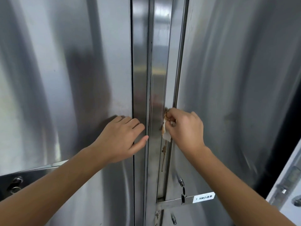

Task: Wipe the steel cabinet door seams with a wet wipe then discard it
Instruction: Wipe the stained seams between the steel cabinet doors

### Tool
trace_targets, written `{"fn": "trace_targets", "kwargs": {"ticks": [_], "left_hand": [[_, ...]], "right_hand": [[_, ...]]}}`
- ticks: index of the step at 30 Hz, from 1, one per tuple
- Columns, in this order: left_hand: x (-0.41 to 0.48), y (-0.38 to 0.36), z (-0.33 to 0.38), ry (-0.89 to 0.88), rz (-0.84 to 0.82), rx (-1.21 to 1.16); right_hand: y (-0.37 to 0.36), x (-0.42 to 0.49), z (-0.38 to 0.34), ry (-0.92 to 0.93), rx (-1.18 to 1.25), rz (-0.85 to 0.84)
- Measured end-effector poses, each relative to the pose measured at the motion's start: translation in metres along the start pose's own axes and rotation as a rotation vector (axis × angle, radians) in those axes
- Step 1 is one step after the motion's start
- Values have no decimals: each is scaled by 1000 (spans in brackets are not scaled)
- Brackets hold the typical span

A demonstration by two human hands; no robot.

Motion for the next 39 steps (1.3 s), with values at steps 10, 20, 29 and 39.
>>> {"fn": "trace_targets", "kwargs": {"ticks": [10, 20, 29, 39], "left_hand": [[-4, -3, 10, -31, 5, -4], [-5, -5, 1, 4, -20, -20], [-13, -18, 3, 0, -9, -27], [-32, -29, 19, -9, -19, -40]], "right_hand": [[-13, -47, 7, -57, 40, -93], [15, 20, -11, 61, 48, 86], [-20, -42, 15, 6, 68, -33], [-53, -118, 36, -2, 69, -155]]}}
Point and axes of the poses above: each hand's wrist, its own x-axis towards the middle knuckle, its own y-axis out of the back of the hand, z = x × y, the point moved 5 cm from there along x, towards the middle knuckle, and after that the axes turned 11 degrees about x, right-handed, at the moved point
